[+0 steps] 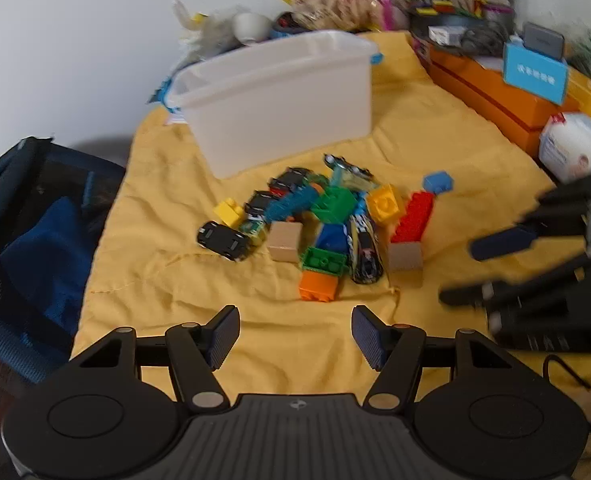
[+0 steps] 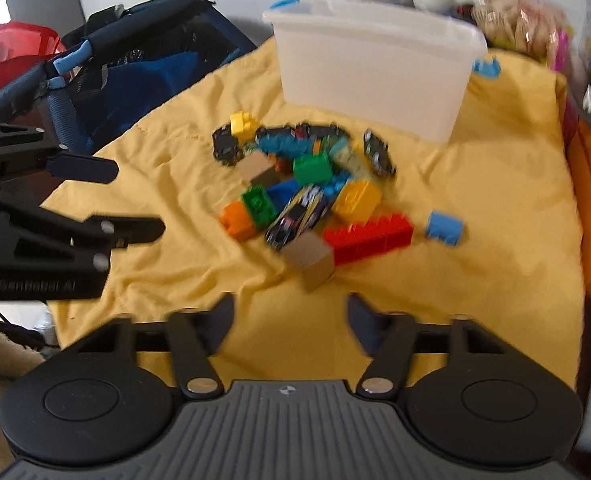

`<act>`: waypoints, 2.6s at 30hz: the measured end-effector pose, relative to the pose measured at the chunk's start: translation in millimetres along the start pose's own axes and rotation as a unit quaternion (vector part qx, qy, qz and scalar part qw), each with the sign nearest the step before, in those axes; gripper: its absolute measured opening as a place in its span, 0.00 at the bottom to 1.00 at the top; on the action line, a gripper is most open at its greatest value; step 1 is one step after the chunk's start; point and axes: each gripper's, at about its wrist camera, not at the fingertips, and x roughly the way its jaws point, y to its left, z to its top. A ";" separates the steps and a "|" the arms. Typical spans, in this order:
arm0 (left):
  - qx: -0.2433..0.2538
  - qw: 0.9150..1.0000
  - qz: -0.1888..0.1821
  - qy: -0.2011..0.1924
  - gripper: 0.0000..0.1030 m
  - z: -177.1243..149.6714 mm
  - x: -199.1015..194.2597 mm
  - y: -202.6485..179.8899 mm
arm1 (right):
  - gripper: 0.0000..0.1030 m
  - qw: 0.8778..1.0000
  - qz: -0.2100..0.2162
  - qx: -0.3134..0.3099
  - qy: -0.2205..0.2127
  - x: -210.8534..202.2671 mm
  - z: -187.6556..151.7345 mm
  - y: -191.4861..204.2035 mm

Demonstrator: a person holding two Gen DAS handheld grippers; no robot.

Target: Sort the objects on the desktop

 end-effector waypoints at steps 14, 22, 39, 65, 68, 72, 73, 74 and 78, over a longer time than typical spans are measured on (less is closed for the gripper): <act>-0.054 0.998 -0.018 0.022 0.64 4.6 27.8 53.9 | 0.40 0.997 -0.002 0.065 0.050 96.6 55.5 -6.5; -0.171 0.982 -0.042 0.065 0.61 39.8 115.1 98.4 | 0.26 0.999 -0.017 0.019 0.035 67.9 38.6 6.9; -0.125 0.976 -0.141 0.112 0.33 -14.9 57.6 76.8 | 0.26 0.998 0.015 0.046 0.040 23.2 5.9 -11.3; -0.010 0.993 -0.055 0.102 0.36 -16.7 50.5 -20.1 | 0.33 0.997 0.029 -0.048 0.060 37.4 -20.2 4.0; 0.042 0.998 -0.004 0.048 0.36 -12.9 29.6 -29.6 | 0.33 0.997 0.020 -0.050 0.050 32.3 -21.3 6.0; 0.087 0.996 -0.029 0.011 0.38 -11.5 21.3 -42.7 | 0.33 0.998 0.017 -0.051 0.044 31.1 -20.4 7.0; 0.080 0.995 -0.041 0.030 0.38 -11.7 30.2 -43.1 | 0.33 0.998 0.017 -0.049 0.045 32.0 -20.1 6.8; 0.068 0.995 -0.050 0.051 0.38 -12.4 39.6 -41.1 | 0.33 0.998 0.018 -0.047 0.047 32.5 -20.0 6.8; 0.028 0.994 -0.050 0.089 0.28 -21.8 60.5 -28.2 | 0.33 0.998 0.013 -0.045 0.042 30.4 -20.5 7.0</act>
